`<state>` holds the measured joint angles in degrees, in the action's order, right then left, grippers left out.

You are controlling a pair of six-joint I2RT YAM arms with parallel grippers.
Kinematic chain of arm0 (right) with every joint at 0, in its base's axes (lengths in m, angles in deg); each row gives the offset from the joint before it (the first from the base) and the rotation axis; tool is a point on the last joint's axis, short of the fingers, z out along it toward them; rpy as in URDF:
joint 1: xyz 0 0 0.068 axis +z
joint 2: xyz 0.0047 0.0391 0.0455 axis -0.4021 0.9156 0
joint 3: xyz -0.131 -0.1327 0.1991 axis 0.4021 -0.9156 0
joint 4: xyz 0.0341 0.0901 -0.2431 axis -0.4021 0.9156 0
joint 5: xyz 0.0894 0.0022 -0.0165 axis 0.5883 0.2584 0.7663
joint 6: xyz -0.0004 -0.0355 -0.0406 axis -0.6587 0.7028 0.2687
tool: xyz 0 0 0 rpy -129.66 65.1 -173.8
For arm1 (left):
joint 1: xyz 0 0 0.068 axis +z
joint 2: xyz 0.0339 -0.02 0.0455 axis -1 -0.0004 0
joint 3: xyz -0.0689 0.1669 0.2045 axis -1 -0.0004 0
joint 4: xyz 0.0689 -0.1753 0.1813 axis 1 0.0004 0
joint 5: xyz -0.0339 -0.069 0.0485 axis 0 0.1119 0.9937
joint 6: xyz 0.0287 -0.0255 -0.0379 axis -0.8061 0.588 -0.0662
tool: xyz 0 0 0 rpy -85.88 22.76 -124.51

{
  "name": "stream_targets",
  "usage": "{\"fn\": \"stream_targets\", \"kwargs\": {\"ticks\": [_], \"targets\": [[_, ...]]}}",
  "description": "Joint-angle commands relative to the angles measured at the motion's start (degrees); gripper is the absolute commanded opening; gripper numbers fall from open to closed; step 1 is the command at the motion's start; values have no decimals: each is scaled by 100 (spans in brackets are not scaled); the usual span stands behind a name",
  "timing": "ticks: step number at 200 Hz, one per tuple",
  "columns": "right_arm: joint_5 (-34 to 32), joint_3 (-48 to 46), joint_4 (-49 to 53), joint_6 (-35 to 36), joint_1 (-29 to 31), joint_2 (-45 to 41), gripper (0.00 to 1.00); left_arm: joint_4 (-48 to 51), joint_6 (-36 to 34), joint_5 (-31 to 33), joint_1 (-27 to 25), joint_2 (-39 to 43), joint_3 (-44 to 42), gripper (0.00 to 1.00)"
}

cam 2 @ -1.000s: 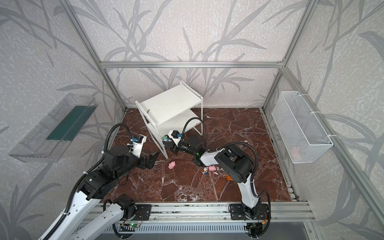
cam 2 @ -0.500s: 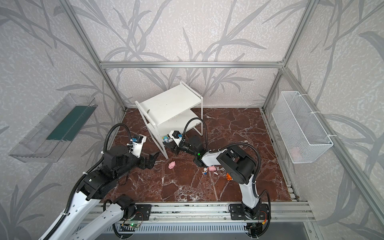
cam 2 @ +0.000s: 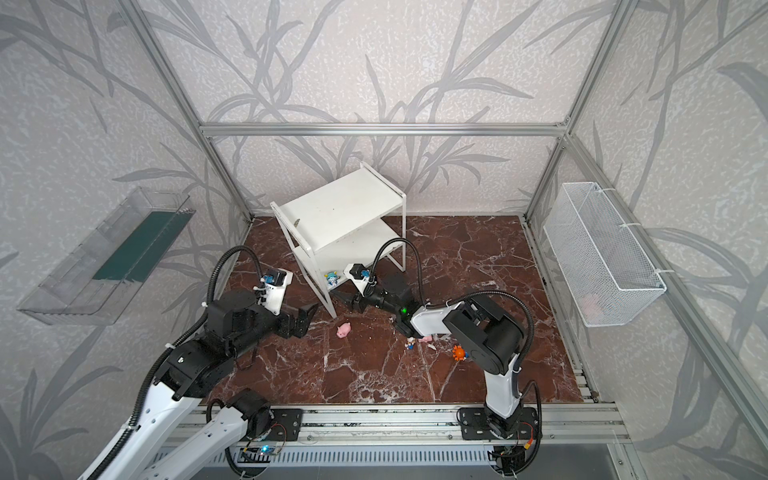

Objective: Place and organize the plastic toys onto the shelf
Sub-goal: 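Withdraw the right gripper from the shelf toward the floor toys, then lower the right gripper and grasp the lion-maned Doraemon figurine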

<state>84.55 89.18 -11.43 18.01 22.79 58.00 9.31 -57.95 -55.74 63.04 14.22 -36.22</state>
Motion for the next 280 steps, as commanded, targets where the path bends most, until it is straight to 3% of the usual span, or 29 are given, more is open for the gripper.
{"fn": "stream_targets", "kwargs": {"ticks": [1, 25, 41, 60, 79, 97, 120, 147, 172, 244, 261, 280], "targets": [[-186, -418, 718, 95, -22, -545, 70, -101, -32, -68, 38, 0, -48, 99], [-419, -785, 1632, 76, -18, -1421, 70, -95, -28, -85, 48, -53, -33, 99], [-1036, -733, 3253, -345, 3, -2081, 70, -72, 4, -141, 51, -120, 6, 99], [-1750, -154, 6118, -1033, 100, -2772, 70, -71, 57, -366, 55, -200, 79, 99], [-1970, -30, 7688, -1533, 230, -3227, 70, -104, 65, -618, 50, -307, 104, 99], [-1834, -275, 8443, -2146, 269, -3707, 70, -52, 49, -814, 56, -439, 147, 99], [-1418, -778, 8671, -2815, 272, -4160, 69, -11, 51, -1016, 56, -515, 181, 99], [-1035, -1028, 8826, -3322, 285, -4141, 57, -7, 25, -1057, 49, -401, 136, 99], [-882, -1039, 8941, -3501, 281, -3913, 49, -31, 25, -1054, 54, -232, 92, 99], [-757, -1192, 8065, -3647, 169, -3051, 46, -65, 43, -1145, 50, -31, 38, 99], [-805, -1219, 7888, -3643, 119, -2887, 47, -73, 51, -1469, 57, -4, 32, 99], [-817, -1262, 7796, -3644, -17, -2767, 47, -165, 80, -2348, 42, -42, 25, 99]]}}
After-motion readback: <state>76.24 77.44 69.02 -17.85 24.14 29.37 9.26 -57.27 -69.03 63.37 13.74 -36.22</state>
